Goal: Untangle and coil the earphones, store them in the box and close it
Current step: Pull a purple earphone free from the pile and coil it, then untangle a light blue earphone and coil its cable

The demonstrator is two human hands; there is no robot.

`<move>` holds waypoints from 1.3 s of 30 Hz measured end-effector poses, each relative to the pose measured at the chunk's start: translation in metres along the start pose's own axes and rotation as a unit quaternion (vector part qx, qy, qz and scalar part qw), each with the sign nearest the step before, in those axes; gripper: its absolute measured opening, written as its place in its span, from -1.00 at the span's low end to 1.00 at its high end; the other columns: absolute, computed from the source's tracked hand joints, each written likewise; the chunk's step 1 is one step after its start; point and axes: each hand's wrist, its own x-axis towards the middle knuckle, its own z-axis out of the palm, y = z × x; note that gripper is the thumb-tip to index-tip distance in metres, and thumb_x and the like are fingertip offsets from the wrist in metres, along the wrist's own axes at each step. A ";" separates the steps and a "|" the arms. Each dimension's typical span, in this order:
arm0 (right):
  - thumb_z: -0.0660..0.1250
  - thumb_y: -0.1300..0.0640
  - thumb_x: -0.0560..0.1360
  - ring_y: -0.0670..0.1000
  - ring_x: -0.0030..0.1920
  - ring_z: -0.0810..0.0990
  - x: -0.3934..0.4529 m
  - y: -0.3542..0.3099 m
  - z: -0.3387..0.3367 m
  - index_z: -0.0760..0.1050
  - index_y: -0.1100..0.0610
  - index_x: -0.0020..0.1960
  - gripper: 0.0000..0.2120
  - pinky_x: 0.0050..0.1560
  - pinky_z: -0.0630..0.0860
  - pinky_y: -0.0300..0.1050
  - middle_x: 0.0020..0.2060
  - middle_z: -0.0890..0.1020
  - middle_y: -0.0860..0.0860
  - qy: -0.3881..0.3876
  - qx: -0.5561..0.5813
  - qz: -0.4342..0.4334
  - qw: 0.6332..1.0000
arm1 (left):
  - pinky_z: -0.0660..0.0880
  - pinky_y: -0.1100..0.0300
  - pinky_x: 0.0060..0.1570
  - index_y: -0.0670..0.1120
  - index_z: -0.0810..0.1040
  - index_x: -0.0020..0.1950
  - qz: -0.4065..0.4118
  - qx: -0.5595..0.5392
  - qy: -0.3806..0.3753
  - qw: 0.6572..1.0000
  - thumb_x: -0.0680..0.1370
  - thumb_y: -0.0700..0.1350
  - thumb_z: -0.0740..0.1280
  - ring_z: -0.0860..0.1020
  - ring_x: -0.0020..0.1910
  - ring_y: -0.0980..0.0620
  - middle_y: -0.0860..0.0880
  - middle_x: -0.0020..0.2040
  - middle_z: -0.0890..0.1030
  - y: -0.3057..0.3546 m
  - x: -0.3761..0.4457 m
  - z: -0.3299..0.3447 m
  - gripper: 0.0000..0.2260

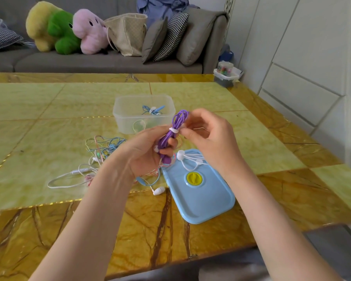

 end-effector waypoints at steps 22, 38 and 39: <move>0.29 0.52 0.42 -0.10 -0.58 0.53 0.095 0.024 0.055 0.47 0.31 -0.30 -0.81 -0.37 0.57 -0.29 -0.61 0.55 0.01 0.104 0.379 0.329 0.859 | 0.33 0.19 -0.16 -0.09 0.51 0.01 0.164 0.406 0.294 0.850 0.58 -0.16 0.21 0.41 -0.20 0.00 0.01 -0.09 0.50 0.011 0.016 -0.032 -0.90; 0.25 0.41 0.49 0.06 -0.40 0.56 0.067 0.015 0.031 0.50 0.34 -0.17 -0.91 -0.32 0.58 -0.20 -0.34 0.56 0.19 -0.060 0.109 0.340 0.932 | 0.38 0.17 -0.12 -0.17 0.58 0.03 0.129 0.559 0.231 0.786 0.55 -0.18 0.24 0.54 0.00 -0.10 -0.07 -0.05 0.59 0.004 0.011 -0.023 -0.84; 0.25 0.41 0.49 0.08 -0.35 0.56 0.052 0.016 0.027 0.53 0.32 -0.16 -0.89 -0.23 0.60 -0.15 -0.33 0.57 0.17 -0.087 0.072 0.336 0.935 | 0.39 0.17 -0.12 -0.18 0.58 0.03 0.118 0.578 0.224 0.776 0.55 -0.18 0.24 0.55 0.00 -0.10 -0.09 -0.03 0.60 0.004 0.010 -0.023 -0.84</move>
